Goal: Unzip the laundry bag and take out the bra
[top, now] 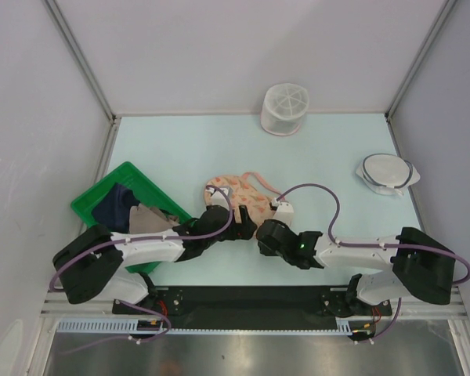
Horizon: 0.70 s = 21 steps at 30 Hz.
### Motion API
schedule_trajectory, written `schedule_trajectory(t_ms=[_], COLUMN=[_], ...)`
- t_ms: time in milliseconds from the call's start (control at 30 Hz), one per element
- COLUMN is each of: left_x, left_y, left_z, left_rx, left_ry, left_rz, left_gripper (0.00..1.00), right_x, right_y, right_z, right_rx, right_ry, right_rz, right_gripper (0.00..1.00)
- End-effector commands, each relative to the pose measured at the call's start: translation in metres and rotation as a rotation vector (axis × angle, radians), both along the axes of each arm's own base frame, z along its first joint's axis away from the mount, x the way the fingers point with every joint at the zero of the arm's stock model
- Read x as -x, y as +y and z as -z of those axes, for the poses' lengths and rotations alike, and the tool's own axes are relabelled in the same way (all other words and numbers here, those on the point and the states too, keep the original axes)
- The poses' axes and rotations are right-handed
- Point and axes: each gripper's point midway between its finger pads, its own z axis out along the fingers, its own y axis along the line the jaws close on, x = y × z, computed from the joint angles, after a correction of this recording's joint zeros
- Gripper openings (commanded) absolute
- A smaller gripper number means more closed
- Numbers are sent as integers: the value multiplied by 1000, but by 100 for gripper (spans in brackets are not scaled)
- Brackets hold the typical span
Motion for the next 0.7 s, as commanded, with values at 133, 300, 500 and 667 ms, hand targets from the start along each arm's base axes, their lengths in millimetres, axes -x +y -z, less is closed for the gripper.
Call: schedule_trajectory(t_ms=[133,300,500,667], left_x=[-8,-11,-12,-13], left_y=[-8,-12,-13,-16], left_z=[-2,-6,-7,-10], left_rx=[65,67,68,70], left_ry=[-16,-29,-28,-26], left_rz=[-45,-41,-44,-40], left_gripper=[58,4,0,0], right_x=[-2,2,3,9], right_y=[6,5,5,3], right_z=[-12,-11,-14,-24], right_rx=[-67,-70,-71,-72], right_ry=[-27,-17,-23,-41], right_rz=[-2,-11,-20,-11], right_gripper=[0,10,40,52])
